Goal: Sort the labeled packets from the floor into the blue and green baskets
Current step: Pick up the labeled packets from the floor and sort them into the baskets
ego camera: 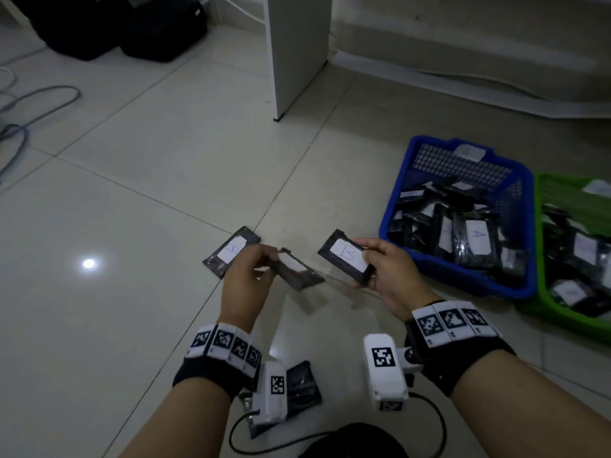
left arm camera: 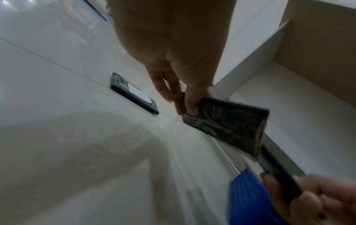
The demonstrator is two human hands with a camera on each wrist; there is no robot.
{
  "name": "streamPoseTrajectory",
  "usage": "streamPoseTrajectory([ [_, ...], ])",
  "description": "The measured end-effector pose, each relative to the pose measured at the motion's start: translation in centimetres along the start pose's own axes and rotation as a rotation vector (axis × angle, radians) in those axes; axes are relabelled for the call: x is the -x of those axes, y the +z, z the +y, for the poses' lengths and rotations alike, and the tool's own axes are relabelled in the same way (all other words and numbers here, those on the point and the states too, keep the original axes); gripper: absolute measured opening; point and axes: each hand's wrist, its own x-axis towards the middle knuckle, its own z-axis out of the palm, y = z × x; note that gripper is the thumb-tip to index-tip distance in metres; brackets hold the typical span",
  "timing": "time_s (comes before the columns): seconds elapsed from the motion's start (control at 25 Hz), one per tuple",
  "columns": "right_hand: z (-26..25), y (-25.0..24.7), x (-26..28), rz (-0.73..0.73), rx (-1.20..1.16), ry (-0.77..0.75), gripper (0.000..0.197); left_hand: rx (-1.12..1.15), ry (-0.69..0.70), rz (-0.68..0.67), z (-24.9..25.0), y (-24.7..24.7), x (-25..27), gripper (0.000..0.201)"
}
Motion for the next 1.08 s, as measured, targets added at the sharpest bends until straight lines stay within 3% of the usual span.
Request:
streamPoseTrajectory([
  [0.16, -1.1, -4.0, 1.7, 0.072, -0.04, -0.061, 0.025, 0.233, 0.144, -0.05, 3.6, 2.7, 0.1, 0.027],
  [0.28, -2.0, -7.4, 2.8, 0.128, -0.12, -0.106, 0.024, 0.344, 0.098, -0.106, 6.8, 5.6, 0.3, 0.03],
  [0.4, -2.9, -11.2, 3.8, 0.164, -0.178, -0.157, 0.024, 0.388, 0.142, -0.142, 10.2, 9.0, 0.7, 0.018],
  [0.52, -3.3, -15.8, 4.8, 0.212, -0.227, -0.191, 0.023, 0.372, 0.16, -0.172, 13.0, 13.8, 0.8, 0.028],
  [0.68, -3.2, -24.1, 5.1, 0.428, -0.228, -0.267, 0.017, 0.466, 0.106, -0.28, 17.8, 21.8, 1.3, 0.028],
  [0.8, -2.7, -31.1, 4.6, 0.605, -0.145, -0.299, 0.019, 0.403, 0.052, -0.355, 21.7, 28.8, 2.1, 0.016],
  [0.88, -2.4, -34.8, 3.8, 0.647, -0.143, -0.291, 0.021, 0.368, 0.06, -0.407, 23.4, 32.7, 2.6, 0.014],
  [1.08, -1.7, -39.1, 1.1, 0.654, 0.009, -0.273, 0.027, 0.142, 0.122, -0.512, 24.3, 38.5, 3.2, 0.046],
])
